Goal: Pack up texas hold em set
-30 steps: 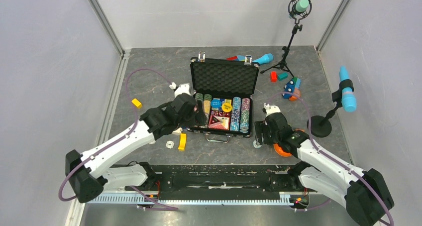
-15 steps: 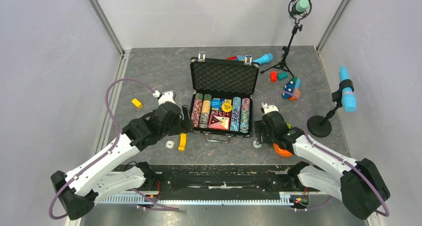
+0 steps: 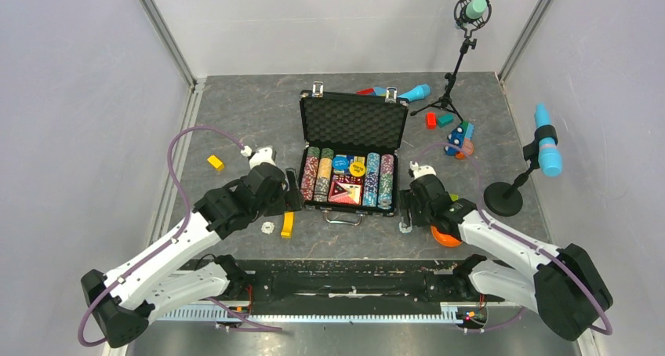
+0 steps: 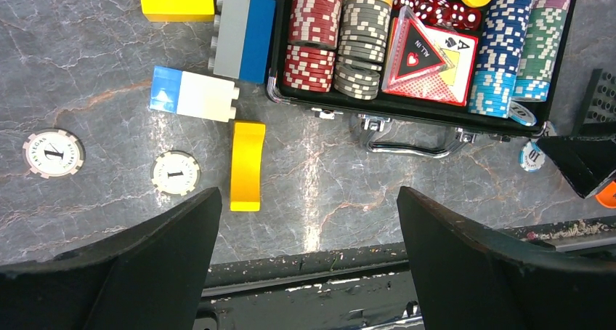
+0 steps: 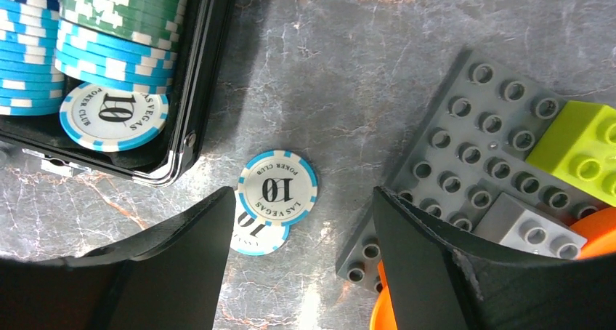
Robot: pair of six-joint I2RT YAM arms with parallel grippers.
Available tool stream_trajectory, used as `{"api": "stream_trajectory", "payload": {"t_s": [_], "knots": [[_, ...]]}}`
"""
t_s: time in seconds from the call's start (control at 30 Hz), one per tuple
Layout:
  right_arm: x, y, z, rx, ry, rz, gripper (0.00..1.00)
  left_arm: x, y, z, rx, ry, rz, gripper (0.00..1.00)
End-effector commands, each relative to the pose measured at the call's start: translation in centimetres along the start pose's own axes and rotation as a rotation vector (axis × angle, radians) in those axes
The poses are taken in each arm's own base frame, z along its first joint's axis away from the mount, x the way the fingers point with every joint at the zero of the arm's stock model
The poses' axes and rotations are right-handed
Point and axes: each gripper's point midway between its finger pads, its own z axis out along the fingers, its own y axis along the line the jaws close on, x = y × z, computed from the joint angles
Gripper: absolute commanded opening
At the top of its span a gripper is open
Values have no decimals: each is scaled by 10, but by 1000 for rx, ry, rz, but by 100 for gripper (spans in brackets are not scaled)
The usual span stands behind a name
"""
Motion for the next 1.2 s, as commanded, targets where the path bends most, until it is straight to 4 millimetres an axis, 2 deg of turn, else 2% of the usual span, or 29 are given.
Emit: {"api": "stream_trajectory", "payload": {"t_s": [0.0,0.17,0.43,0.87,1.17], "knots": [[-16,11,-3,-18,-29,19,72,-4,-6,0,31,-22,-52,97],[-13,17,-3,-19,-21,11,71,-3,-5,0,36,-23,-56,97],[-4,15,1,6,5,29,65,-1,-5,2,46,-20,-52,97],[-4,17,8,13,16,37,59,-1,-3,3,47,-24,-52,97],[-3,18,8,6,19,26,39,0,-4,4,51,-17,-56,97]]}}
